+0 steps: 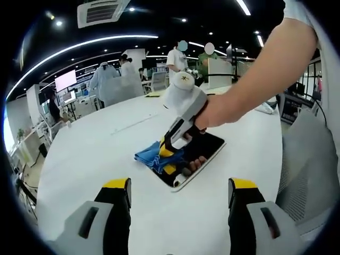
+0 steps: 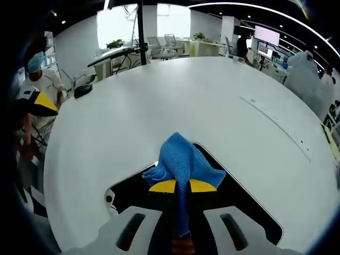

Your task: Wipe the mirror surface with the cleaning cloth until all visible marks leave the cleaned area.

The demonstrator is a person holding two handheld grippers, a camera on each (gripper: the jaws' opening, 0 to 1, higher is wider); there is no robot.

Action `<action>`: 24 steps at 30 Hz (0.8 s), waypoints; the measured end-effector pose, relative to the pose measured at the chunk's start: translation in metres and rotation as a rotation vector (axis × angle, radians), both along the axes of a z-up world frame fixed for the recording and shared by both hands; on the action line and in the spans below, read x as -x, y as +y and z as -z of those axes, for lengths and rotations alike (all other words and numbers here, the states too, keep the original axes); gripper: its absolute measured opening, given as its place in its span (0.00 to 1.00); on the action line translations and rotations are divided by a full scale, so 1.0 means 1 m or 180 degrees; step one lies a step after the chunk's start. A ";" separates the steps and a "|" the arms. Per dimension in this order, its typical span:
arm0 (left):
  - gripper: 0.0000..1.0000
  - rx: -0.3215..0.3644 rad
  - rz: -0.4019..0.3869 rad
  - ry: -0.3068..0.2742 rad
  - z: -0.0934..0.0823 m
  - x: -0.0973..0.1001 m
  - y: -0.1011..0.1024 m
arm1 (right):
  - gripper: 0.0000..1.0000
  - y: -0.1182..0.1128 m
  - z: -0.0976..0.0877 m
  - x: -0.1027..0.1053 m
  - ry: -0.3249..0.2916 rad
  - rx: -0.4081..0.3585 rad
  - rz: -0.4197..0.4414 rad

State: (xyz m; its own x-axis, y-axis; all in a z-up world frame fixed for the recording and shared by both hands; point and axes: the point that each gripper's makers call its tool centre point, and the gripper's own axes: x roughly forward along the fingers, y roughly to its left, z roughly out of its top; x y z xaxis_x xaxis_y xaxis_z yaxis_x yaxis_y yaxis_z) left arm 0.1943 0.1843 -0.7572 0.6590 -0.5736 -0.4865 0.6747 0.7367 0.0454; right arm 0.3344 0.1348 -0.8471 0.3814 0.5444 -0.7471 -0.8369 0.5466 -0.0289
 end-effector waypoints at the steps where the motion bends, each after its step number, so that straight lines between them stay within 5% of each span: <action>1: 0.74 -0.0008 -0.0002 -0.0002 0.000 0.000 0.000 | 0.02 0.000 0.000 0.001 0.0002 -0.0001 -0.0009; 24: 0.74 -0.0014 0.0004 -0.0005 -0.002 0.005 -0.003 | 0.02 0.006 -0.001 0.018 0.0005 -0.0023 -0.0070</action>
State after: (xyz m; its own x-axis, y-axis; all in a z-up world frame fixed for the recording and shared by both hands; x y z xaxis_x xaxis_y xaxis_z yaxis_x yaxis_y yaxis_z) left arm 0.1896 0.1817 -0.7550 0.6591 -0.5722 -0.4879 0.6756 0.7356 0.0499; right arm 0.3161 0.1411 -0.8459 0.3680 0.5579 -0.7439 -0.8487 0.5284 -0.0237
